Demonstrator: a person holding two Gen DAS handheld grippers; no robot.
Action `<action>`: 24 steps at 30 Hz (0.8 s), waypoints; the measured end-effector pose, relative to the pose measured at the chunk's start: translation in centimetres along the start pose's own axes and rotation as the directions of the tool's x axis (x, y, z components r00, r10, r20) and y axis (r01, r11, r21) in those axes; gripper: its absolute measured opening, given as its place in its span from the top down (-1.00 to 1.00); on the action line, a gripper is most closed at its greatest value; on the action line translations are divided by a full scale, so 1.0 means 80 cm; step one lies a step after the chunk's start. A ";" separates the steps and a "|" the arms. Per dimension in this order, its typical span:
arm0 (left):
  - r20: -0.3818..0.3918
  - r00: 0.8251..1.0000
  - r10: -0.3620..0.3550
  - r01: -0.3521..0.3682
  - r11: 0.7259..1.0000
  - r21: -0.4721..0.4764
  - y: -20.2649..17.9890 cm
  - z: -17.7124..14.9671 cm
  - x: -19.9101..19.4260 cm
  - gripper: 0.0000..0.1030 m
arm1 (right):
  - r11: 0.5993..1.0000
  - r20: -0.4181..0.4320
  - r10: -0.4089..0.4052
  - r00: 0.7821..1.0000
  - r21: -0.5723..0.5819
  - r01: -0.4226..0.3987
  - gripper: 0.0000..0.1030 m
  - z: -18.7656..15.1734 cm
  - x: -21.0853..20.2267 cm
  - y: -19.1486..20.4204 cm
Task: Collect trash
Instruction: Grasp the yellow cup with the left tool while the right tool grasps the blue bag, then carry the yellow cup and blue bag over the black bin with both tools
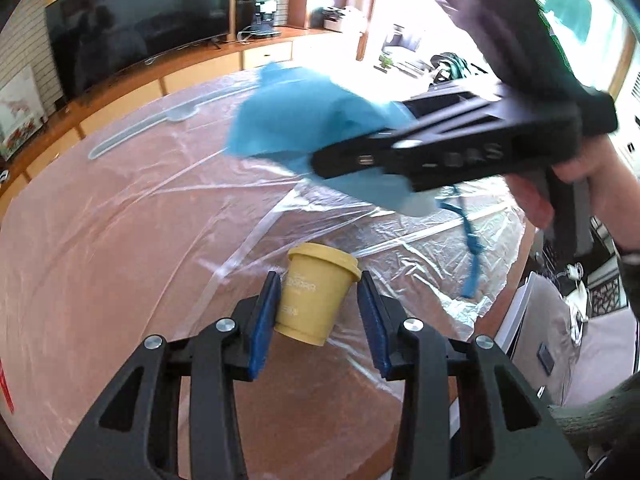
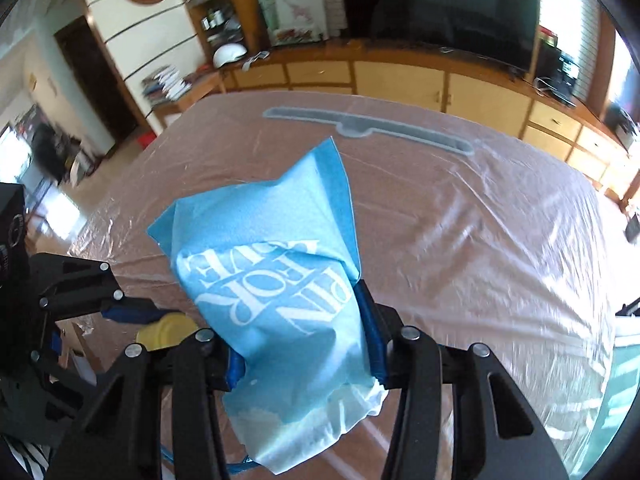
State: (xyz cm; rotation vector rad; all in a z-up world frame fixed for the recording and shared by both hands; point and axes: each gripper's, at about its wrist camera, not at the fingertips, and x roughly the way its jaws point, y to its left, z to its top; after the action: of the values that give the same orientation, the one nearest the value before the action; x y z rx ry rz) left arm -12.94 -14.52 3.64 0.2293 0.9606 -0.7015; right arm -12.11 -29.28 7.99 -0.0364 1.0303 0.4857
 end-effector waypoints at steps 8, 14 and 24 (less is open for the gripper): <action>0.036 0.998 0.046 -0.042 0.993 -0.110 0.001 -0.029 -0.028 0.20 | 0.996 0.050 -0.012 0.999 0.086 0.007 0.11 -0.050 -0.032 0.011; 0.054 0.995 0.079 -0.070 0.987 -0.146 -0.005 -0.050 -0.044 0.20 | 0.996 0.071 -0.010 0.997 0.095 0.003 0.12 -0.078 -0.052 0.032; 0.068 0.994 0.091 -0.079 0.983 -0.164 -0.021 -0.080 -0.072 0.20 | 0.998 0.108 0.018 0.994 0.058 -0.025 0.11 -0.118 -0.091 0.075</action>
State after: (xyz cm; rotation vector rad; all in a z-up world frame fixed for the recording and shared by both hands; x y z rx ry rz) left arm -20.48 -10.20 4.87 0.0997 0.9251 -0.5472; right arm -25.24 -28.99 10.30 0.0535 0.9396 0.4714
